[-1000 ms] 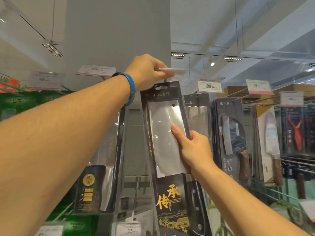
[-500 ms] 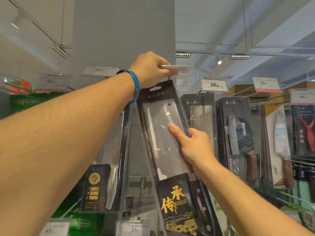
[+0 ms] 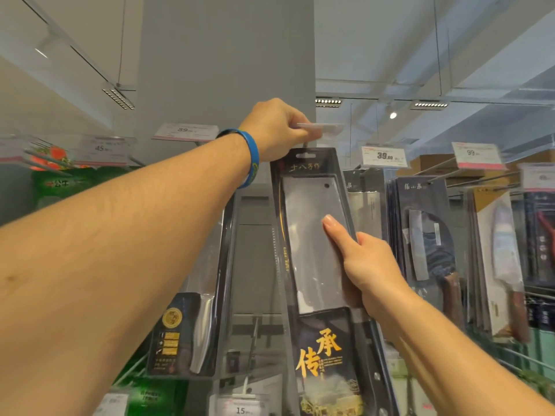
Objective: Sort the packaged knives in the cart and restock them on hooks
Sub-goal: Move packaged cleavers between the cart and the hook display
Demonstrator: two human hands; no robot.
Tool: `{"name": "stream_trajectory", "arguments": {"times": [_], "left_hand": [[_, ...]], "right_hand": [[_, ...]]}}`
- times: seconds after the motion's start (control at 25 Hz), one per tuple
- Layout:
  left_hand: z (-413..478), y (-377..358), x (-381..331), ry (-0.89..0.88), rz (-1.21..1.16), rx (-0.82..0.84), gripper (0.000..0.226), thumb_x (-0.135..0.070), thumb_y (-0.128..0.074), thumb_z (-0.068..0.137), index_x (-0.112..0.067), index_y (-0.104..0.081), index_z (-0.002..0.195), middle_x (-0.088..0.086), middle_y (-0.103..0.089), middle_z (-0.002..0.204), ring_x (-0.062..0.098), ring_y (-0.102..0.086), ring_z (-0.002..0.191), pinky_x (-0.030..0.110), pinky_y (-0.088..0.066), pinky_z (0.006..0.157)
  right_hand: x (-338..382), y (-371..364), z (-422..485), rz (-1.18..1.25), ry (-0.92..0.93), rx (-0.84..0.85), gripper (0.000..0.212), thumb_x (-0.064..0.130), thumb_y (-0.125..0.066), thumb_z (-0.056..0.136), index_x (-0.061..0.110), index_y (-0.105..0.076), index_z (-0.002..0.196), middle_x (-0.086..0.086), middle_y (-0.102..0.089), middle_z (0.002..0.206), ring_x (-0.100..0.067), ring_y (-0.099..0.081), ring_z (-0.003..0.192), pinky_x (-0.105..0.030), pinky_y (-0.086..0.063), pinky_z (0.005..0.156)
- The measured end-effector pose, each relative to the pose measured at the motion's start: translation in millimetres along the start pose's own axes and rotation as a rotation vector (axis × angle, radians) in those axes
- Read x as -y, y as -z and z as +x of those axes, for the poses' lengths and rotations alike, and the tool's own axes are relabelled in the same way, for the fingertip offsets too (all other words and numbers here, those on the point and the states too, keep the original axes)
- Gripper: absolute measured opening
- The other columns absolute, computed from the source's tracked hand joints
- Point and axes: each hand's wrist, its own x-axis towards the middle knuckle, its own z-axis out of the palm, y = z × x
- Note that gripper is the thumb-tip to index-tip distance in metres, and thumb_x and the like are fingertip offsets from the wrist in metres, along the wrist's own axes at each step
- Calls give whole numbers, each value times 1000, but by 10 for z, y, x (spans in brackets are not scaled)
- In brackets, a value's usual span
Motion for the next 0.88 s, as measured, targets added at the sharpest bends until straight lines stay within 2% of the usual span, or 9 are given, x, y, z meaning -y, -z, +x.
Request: {"name": "stream_trajectory", "arguments": {"times": [0.08,0.16,0.24,0.36,0.48,0.56,0.68,0.8,0.88], "left_hand": [[-25,4,18,2,-19,-3,35,-51,-64,89,-20,-78,92,3,-73,86,16,-65,79,22,-55,69],[-40,11,19,7,-14,-1,35,-52,-63,89,-21,-78,93,6,-74,92,22,-66,90,34,-55,77],[-35,21,21,7,-7,-1,35,-52,-63,89,-21,-77,93,7,-74,92,22,-66,88,32,-55,73],[-38,10,42,13,-24,2,32,-51,-64,90,-22,-77,94,4,-74,91,18,-65,84,25,-53,68],[-28,24,75,12,-42,6,31,-50,-65,89,-22,-78,93,-2,-71,78,10,-60,68,16,-48,57],[-6,33,74,1,-34,-3,34,-50,-64,89,-19,-77,91,-8,-58,63,4,-48,55,7,-36,42],[38,37,55,-20,-17,-4,37,-52,-63,89,-17,-76,89,-9,-49,57,5,-42,52,7,-30,39],[60,50,79,-40,0,-1,35,-54,-63,89,-21,-77,89,-8,-52,60,6,-42,54,7,-30,40],[73,37,91,-56,-5,-2,37,-55,-63,88,-21,-77,90,-5,-53,63,6,-43,56,7,-31,41]], "right_hand": [[33,28,0,-57,51,-20,70,85,-62,72,17,-47,80,2,-59,82,-17,-53,70,-30,-34,55],[47,23,-9,-133,109,-46,70,86,-61,70,18,-44,69,4,-54,63,-16,-50,56,-31,-34,52],[32,-9,7,-149,113,-42,74,86,-62,71,12,-52,67,-1,-62,62,-21,-58,58,-33,-40,53],[-3,-81,16,-47,45,3,85,82,-65,72,-2,-63,85,-15,-72,80,-25,-65,68,-35,-46,62],[-11,-118,16,95,-98,39,76,84,-68,66,11,-74,86,1,-75,69,-20,-69,71,-31,-52,64],[29,-76,21,111,-124,50,73,83,-68,65,14,-76,85,6,-72,60,-19,-69,66,-27,-50,56],[57,35,53,113,-89,70,66,78,-71,68,15,-76,85,9,-72,59,-8,-66,46,-17,-42,39],[101,146,81,119,-74,104,61,73,-75,69,15,-78,84,6,-74,62,-8,-67,46,-15,-42,35],[131,196,93,115,-80,135,62,74,-77,67,14,-79,85,3,-76,67,-13,-72,52,-20,-52,44]]}}
